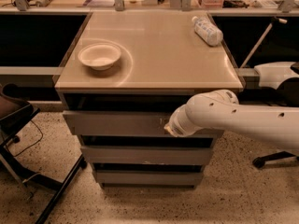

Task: Open top drawer

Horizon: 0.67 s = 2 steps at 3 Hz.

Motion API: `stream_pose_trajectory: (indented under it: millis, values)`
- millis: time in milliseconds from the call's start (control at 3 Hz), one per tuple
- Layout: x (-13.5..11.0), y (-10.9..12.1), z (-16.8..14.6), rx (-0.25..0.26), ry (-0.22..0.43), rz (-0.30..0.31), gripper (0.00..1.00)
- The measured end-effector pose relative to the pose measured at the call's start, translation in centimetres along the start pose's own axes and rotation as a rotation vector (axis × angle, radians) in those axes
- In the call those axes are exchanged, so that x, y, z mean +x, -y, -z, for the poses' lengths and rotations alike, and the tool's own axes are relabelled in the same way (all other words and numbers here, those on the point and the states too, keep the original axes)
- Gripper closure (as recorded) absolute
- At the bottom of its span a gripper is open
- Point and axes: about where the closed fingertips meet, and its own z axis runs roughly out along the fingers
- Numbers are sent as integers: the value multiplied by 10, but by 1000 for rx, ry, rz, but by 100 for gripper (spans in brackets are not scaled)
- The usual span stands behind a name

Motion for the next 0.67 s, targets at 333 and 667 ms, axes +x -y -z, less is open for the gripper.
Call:
stream_pose_trajectory:
  millis: [333, 667]
  values:
    - [-2, 2, 6, 0, 0, 0, 100]
    - [-4, 3, 10, 0, 0, 0, 100]
